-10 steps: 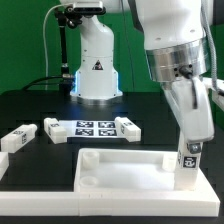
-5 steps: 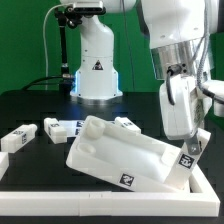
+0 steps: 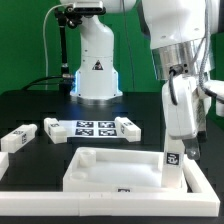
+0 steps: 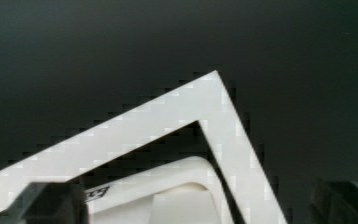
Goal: Assemble desk
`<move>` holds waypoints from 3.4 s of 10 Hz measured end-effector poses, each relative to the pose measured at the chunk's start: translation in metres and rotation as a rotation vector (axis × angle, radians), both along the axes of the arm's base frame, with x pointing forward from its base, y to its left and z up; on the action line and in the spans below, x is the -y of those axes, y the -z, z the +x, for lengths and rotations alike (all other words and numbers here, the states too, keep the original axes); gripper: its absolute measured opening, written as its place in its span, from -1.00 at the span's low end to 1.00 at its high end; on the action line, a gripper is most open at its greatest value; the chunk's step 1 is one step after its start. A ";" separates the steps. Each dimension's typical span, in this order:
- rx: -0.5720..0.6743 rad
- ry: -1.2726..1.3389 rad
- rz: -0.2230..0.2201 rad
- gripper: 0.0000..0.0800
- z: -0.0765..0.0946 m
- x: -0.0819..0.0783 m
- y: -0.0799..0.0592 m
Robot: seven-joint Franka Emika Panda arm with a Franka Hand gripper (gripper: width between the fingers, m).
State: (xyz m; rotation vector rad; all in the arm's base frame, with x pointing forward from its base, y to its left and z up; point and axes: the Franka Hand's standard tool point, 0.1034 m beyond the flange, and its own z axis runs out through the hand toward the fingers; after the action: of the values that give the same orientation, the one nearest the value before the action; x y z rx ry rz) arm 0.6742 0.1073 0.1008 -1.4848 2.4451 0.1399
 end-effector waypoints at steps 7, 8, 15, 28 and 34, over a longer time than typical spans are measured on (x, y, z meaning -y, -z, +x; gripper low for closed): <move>0.075 -0.073 0.006 0.62 0.001 -0.020 -0.055; 0.074 -0.074 0.006 0.62 0.000 -0.020 -0.054; 0.094 -0.254 -0.016 0.62 -0.041 -0.058 -0.066; 0.262 -1.326 -0.268 0.62 -0.127 -0.013 -0.001; 0.276 -1.894 -0.285 0.62 -0.185 0.025 0.032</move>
Offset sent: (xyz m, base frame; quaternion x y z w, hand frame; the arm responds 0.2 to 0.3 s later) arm -0.0229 0.0129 0.0579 -0.0009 -0.0155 -0.0476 0.9987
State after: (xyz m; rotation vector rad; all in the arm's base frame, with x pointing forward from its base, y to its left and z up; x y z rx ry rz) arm 0.4896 0.0827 0.0692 -2.9829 0.1662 -0.0717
